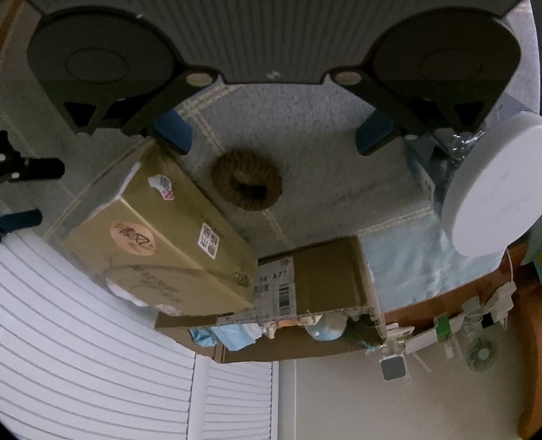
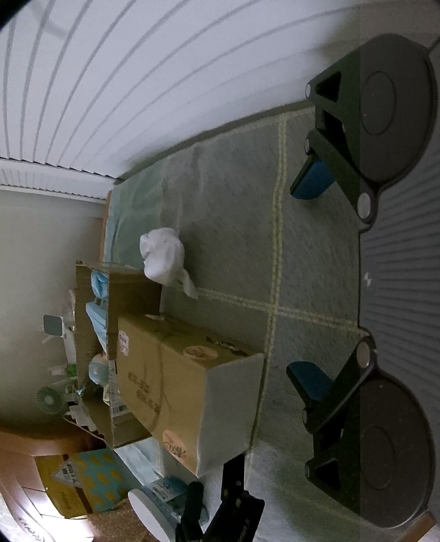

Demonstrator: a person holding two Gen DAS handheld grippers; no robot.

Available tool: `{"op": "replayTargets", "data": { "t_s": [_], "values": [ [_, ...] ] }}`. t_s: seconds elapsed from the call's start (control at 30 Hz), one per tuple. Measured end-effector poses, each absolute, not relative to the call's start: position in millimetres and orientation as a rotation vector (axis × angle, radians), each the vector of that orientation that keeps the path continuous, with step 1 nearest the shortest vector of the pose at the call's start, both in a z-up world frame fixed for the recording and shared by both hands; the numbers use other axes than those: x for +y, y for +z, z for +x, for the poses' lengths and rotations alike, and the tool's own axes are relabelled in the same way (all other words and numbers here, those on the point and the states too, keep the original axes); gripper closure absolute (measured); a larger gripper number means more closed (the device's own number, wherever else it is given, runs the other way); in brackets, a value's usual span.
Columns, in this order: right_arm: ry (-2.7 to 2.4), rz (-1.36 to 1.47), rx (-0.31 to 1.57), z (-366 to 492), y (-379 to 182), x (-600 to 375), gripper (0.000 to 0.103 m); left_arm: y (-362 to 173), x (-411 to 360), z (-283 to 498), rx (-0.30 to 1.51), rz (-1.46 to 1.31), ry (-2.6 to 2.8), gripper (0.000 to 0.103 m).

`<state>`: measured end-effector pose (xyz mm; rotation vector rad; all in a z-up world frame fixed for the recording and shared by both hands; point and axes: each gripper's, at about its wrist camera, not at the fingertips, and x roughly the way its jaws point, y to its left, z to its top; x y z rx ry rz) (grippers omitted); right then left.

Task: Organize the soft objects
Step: 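Move the left tool to the brown fuzzy ring while the right tool approaches the white cloth bundle, then grasp the brown ring with the left tool while the right tool grasps the white cloth bundle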

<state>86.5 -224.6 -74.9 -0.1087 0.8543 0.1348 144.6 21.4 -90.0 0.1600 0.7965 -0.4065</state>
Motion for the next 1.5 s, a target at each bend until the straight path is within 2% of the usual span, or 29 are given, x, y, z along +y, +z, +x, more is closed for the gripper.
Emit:
{"op": "replayTargets", "data": {
  "t_s": [0.3,0.4,0.43,0.53,0.57,0.7,0.9,1.2,1.27,1.3,1.37,1.4,1.5],
  "values": [
    [0.138,-0.12,0.86,84.6,-78.5,-222.5,0.0,-88.8,17.7,148.3,0.811,0.153,-0.376,0.001],
    [0.136,-0.121,0.86,85.3,-79.1,-222.6,0.0,-87.6,15.5,146.4,0.79,0.165,-0.371,0.006],
    [0.135,-0.122,0.859,85.1,-79.0,-222.2,0.0,-86.9,14.5,145.9,0.781,0.175,-0.365,0.011],
    [0.135,-0.122,0.859,84.6,-79.0,-222.0,0.0,-83.0,13.7,145.5,0.764,0.167,-0.378,0.037],
    [0.135,-0.122,0.859,84.7,-79.0,-222.1,0.0,-82.2,13.0,145.6,0.762,0.165,-0.386,0.042],
    [0.135,-0.122,0.859,84.6,-78.9,-222.0,0.0,-81.8,7.6,146.1,0.749,0.171,-0.403,0.049],
    [0.135,-0.118,0.858,84.0,-77.9,-221.8,0.0,-81.7,4.5,147.8,0.738,0.154,-0.416,0.066],
    [0.088,-0.129,0.8,93.2,-65.1,-231.3,0.002,-78.3,19.3,130.4,0.764,0.147,-0.375,0.067],
    [0.078,-0.126,0.786,99.1,-62.2,-235.0,0.003,-78.3,23.2,125.7,0.771,0.136,-0.357,0.062],
    [0.068,-0.124,0.775,102.2,-60.4,-236.9,0.007,-79.0,23.8,124.3,0.775,0.135,-0.348,0.059],
    [0.056,-0.117,0.758,111.0,-57.2,-240.9,0.014,-79.8,23.7,122.4,0.772,0.128,-0.324,0.039],
    [0.053,-0.111,0.753,115.7,-55.6,-242.7,0.017,-80.2,23.5,121.8,0.768,0.126,-0.32,0.035],
    [0.05,-0.106,0.724,129.3,-51.2,-245.8,0.023,-81.7,20.8,122.4,0.761,0.121,-0.311,0.033]
  ]
}}
